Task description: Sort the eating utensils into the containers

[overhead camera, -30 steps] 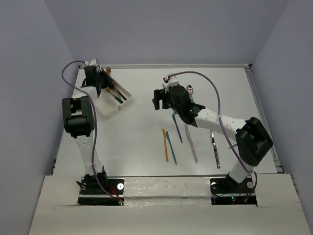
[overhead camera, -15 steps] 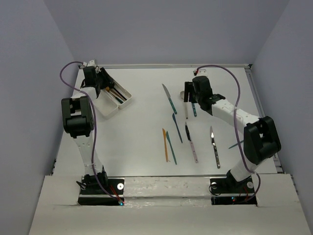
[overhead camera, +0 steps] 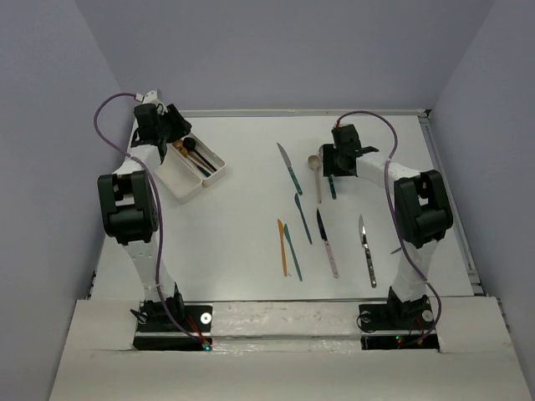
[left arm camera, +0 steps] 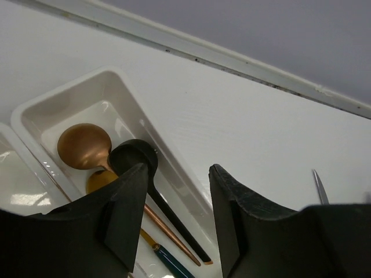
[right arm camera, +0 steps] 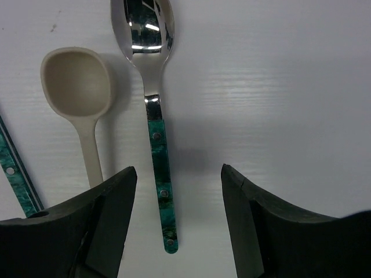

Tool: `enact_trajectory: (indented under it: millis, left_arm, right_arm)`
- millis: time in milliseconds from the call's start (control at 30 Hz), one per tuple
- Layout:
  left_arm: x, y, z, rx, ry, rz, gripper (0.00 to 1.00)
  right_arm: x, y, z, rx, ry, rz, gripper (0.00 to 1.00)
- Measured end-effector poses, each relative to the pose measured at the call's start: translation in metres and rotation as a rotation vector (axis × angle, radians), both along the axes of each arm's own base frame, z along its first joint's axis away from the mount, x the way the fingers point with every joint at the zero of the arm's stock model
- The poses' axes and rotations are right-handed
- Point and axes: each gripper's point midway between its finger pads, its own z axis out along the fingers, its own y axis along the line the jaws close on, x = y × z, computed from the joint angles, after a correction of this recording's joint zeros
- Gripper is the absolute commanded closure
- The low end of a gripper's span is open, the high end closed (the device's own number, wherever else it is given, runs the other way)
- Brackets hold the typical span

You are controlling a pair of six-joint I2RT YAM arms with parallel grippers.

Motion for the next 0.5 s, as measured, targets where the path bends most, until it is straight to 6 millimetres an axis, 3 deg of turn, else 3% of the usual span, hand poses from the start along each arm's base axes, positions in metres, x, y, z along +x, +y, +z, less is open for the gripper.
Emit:
enact_trajectory:
  millis: [233,333,400,433,467,500]
  left_arm:
    - [-0.009,-0.004,0.072,0.033,-0.136,-0.033,0.43]
    - [-0.014,-0.004,0.087,0.055,-0.169,-0.044,0.42]
    - [-0.019,-0.005,0.094,0.073,-0.184,-0.052,0.42]
    - [-0.020,-0.005,0.093,0.076,-0.185,-0.054,0.43]
    - [-0.023,-0.005,0.094,0.084,-0.187,-0.056,0.43]
    - [-0.025,-0.005,0.093,0.089,-0.187,-0.059,0.43]
  right_arm:
    - [-0.011,0.009,-0.042,0.002,0.136,0.054,0.40]
    - [-0.006,0.011,-0.042,0.001,0.144,0.062,0.46]
    - [-0.001,0.012,-0.043,-0.002,0.148,0.060,0.64]
    - [0.001,0.012,-0.043,-0.005,0.149,0.060,0.87]
    - [0.002,0.012,-0.043,-0.008,0.149,0.057,1.00]
    - [0.002,0.012,-0.043,-0.010,0.149,0.057,1.00]
